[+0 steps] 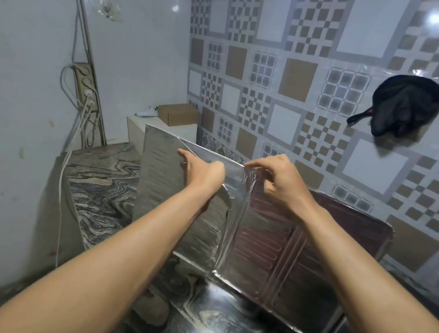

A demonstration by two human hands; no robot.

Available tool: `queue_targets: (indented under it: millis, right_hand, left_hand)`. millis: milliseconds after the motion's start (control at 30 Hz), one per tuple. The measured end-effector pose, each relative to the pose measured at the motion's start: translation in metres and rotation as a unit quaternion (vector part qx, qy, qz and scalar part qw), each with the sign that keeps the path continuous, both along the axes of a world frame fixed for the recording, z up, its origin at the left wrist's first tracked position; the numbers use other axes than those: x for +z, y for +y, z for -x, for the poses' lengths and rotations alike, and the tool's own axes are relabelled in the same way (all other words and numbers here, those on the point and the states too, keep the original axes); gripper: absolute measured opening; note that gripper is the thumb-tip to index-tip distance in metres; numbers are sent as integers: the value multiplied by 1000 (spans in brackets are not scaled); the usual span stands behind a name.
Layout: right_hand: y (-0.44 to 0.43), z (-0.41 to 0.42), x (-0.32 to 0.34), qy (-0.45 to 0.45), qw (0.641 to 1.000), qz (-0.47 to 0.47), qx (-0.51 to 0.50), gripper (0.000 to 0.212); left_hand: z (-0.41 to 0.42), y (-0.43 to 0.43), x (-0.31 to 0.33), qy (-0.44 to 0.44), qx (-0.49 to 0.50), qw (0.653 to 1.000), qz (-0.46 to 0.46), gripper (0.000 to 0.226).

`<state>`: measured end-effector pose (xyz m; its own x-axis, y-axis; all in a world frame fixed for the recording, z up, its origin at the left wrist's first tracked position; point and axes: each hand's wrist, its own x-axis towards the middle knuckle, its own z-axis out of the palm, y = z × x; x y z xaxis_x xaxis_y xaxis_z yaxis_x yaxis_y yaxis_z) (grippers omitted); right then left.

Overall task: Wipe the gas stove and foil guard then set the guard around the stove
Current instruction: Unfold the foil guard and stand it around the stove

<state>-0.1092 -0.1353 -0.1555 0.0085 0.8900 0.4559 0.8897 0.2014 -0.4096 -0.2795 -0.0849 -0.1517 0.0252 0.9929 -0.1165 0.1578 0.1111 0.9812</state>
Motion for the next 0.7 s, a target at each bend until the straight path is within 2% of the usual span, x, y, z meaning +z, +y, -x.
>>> queue_targets:
  millis: [167,200,267,300,333,500,633,700]
  right_hand:
    - [7,-25,16,-60,996,-64,-25,31]
    - [10,-32,17,-66,995,-63,-36,27]
    - [14,-43,18,-82,993,-42,-71,28]
    - [13,-46,18,-92,991,-20,-95,32]
    - [13,-47,17,-102,988,5,-117,36]
    - [13,-36,-2,-171,972,94,-131,67]
    - [25,-33,-20,-214,966,56,-132,70]
    - [30,-36,-22,-180,975,40,-125,67]
  left_hand:
    - [9,12,24,4,-7,999,41,66]
    - [12,11,26,36,-33,998,42,71]
    - [17,8,22,83,-52,995,-2,53]
    - [20,9,18,77,-62,995,-12,65]
    - [23,8,12,107,-91,990,-33,77]
    - [35,4,2,148,-170,974,-18,93]
    - [43,-4,-3,116,-197,973,-21,89]
    - [48,-5,1,119,-194,973,-33,82]
